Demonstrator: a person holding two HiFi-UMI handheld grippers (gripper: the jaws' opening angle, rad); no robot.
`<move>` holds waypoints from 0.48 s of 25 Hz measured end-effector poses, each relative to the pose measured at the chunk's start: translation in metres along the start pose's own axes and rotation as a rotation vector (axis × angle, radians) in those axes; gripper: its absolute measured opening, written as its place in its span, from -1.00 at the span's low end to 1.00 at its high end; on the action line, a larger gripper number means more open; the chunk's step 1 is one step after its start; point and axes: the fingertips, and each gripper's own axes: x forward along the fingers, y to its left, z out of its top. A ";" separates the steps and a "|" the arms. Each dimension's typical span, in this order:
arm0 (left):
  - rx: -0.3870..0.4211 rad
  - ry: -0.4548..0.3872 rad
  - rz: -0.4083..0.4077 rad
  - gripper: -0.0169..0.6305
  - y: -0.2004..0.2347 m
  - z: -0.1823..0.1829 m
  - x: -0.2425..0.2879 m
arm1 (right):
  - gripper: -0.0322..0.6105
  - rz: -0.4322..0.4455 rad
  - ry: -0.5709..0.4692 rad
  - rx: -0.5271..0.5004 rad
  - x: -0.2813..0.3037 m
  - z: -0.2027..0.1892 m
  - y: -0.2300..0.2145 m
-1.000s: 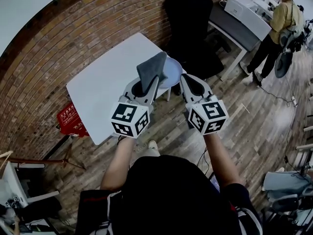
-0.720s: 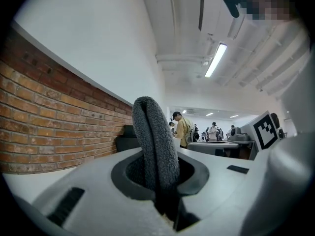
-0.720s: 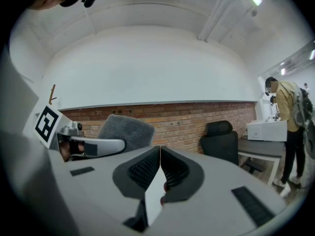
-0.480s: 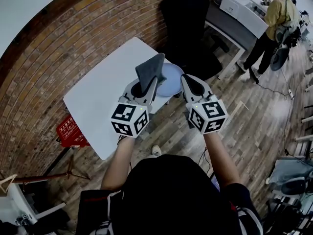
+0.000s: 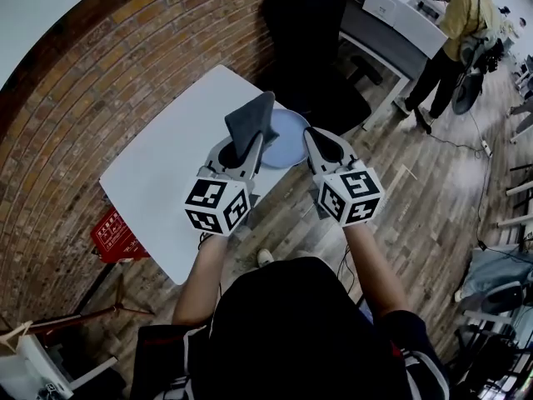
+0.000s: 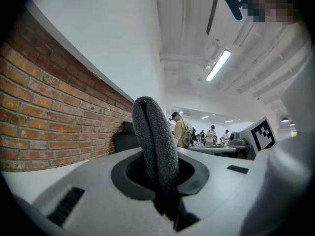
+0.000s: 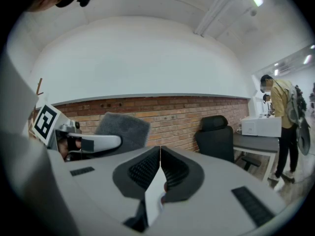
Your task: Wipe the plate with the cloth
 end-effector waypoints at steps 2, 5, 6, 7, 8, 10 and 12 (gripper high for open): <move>-0.011 0.009 -0.003 -0.76 0.002 -0.003 0.005 | -0.80 -0.006 0.003 0.016 0.000 -0.002 -0.003; -0.019 0.013 -0.013 -0.75 0.001 -0.006 0.010 | -0.80 -0.011 0.010 0.031 0.001 -0.004 -0.010; -0.019 0.015 -0.014 -0.76 0.001 -0.007 0.011 | -0.80 -0.015 0.012 0.029 0.002 -0.005 -0.012; -0.020 0.016 -0.013 -0.76 0.002 -0.008 0.013 | -0.80 -0.019 0.014 0.022 0.003 -0.005 -0.015; -0.023 0.017 -0.012 -0.76 0.003 -0.009 0.015 | -0.80 -0.021 0.016 0.015 0.004 -0.005 -0.018; -0.030 0.022 -0.007 -0.76 0.006 -0.011 0.019 | -0.80 -0.019 0.021 0.008 0.007 -0.006 -0.022; -0.036 0.027 0.000 -0.76 0.012 -0.013 0.024 | -0.80 -0.013 0.024 0.009 0.013 -0.007 -0.027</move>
